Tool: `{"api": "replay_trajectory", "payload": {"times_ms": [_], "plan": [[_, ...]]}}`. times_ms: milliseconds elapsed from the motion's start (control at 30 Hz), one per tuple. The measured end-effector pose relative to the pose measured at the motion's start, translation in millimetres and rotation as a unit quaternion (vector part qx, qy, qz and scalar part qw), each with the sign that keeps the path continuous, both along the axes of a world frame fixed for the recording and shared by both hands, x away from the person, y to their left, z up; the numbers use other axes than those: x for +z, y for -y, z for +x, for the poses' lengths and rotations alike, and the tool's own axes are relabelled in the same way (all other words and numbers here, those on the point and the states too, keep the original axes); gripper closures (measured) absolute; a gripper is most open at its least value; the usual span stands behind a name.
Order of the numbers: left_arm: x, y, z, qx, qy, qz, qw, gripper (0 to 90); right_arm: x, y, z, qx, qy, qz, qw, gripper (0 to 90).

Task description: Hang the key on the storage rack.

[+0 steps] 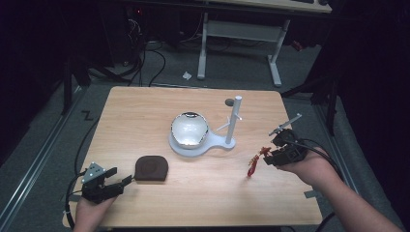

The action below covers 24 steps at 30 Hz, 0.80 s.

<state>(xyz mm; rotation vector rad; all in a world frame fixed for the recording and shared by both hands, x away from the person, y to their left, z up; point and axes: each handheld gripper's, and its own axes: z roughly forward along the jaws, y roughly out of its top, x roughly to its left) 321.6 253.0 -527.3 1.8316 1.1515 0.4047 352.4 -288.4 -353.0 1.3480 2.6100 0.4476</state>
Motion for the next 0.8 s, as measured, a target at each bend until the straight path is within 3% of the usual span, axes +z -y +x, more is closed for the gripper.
{"api": "replay_trajectory", "payload": {"times_ms": [800], "plan": [[0.4,-2.2,0.1,0.002,0.000,-0.002,1.0000,29.0,25.5,-23.1,25.0,0.023,0.000,-0.014,0.9996,66.3]]}}
